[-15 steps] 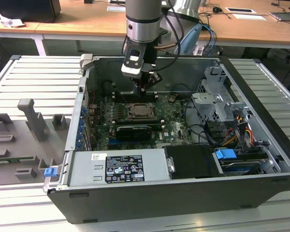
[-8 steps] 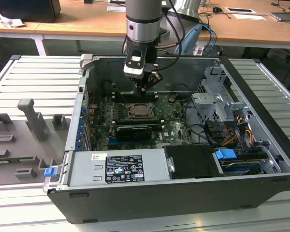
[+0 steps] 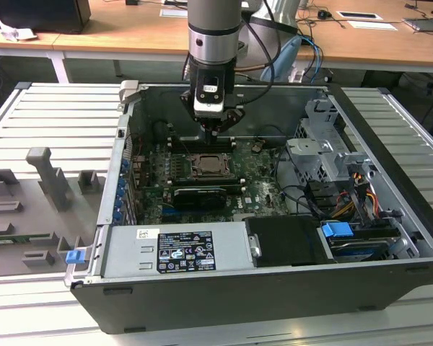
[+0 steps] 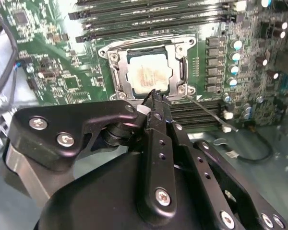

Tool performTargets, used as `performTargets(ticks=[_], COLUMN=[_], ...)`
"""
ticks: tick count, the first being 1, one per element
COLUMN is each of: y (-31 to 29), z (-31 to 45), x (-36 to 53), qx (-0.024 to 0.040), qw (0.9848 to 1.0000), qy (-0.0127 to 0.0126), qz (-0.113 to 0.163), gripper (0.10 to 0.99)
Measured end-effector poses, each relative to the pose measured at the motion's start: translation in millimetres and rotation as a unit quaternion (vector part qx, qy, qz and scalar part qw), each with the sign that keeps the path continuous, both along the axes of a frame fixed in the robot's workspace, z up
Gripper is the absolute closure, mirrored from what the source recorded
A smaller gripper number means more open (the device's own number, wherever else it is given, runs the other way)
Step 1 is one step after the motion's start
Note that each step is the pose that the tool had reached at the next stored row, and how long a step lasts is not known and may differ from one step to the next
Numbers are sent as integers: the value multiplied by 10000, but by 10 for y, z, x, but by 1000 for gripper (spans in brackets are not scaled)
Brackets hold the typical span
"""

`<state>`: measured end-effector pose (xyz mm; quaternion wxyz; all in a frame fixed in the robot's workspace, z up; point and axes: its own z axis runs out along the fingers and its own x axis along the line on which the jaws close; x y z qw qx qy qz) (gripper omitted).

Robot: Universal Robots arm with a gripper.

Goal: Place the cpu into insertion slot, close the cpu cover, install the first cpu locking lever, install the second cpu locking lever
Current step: 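Install the first cpu locking lever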

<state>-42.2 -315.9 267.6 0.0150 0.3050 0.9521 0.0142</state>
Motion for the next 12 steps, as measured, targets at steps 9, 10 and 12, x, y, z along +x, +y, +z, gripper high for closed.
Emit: performTargets(ticks=[9,10,12], y=[0,0,0], z=[0,0,0], x=[0,0,0], qx=[-1,-1,-1], qw=[9969,9964,9954], qy=[0,0,0], qz=[781,849,954], gripper=[980,980,980])
